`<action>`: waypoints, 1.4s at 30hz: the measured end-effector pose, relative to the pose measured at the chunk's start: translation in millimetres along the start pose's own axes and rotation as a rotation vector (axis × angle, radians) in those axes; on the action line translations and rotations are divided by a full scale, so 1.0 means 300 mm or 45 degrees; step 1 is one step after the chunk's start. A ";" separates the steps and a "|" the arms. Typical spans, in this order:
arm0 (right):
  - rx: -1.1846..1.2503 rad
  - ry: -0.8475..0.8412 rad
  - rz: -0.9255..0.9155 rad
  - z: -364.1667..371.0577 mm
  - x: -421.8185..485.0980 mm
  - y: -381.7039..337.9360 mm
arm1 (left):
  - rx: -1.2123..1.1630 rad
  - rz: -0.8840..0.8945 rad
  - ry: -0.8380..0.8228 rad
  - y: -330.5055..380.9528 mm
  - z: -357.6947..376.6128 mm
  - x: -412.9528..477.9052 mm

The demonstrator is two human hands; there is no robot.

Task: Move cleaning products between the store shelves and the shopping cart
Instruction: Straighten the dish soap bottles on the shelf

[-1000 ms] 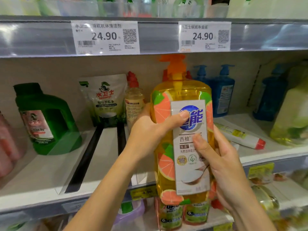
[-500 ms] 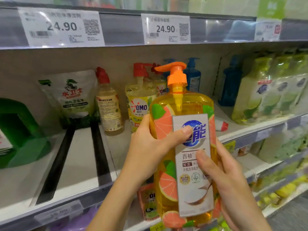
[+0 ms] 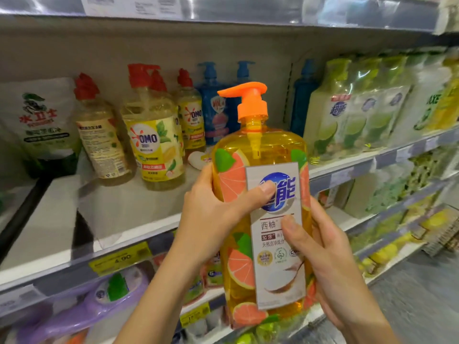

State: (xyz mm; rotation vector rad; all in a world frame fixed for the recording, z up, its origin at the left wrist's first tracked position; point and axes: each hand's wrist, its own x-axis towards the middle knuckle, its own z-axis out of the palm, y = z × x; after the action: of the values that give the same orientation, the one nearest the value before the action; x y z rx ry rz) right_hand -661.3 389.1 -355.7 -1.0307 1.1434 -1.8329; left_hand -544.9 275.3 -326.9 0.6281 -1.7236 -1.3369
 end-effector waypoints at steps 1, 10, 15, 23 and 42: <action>0.000 -0.011 -0.003 -0.042 0.002 -0.005 | 0.001 -0.002 0.005 -0.003 0.037 0.004; -0.044 -0.062 0.067 -0.505 0.052 -0.060 | -0.007 -0.072 0.071 -0.083 0.464 0.054; -0.072 -0.053 0.118 -0.710 0.086 -0.041 | 0.030 -0.094 0.119 -0.151 0.643 0.086; -0.093 -0.054 0.161 -0.901 0.182 0.008 | 0.095 -0.101 0.115 -0.235 0.801 0.199; -0.218 -0.371 0.325 -1.439 0.420 0.133 | 0.149 -0.059 0.206 -0.500 1.201 0.357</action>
State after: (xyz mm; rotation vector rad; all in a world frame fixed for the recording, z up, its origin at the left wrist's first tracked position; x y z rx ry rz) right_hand -1093.5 412.4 -483.8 -1.1468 1.2046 -1.3548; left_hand -922.1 332.9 -461.8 0.8243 -1.6722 -1.1886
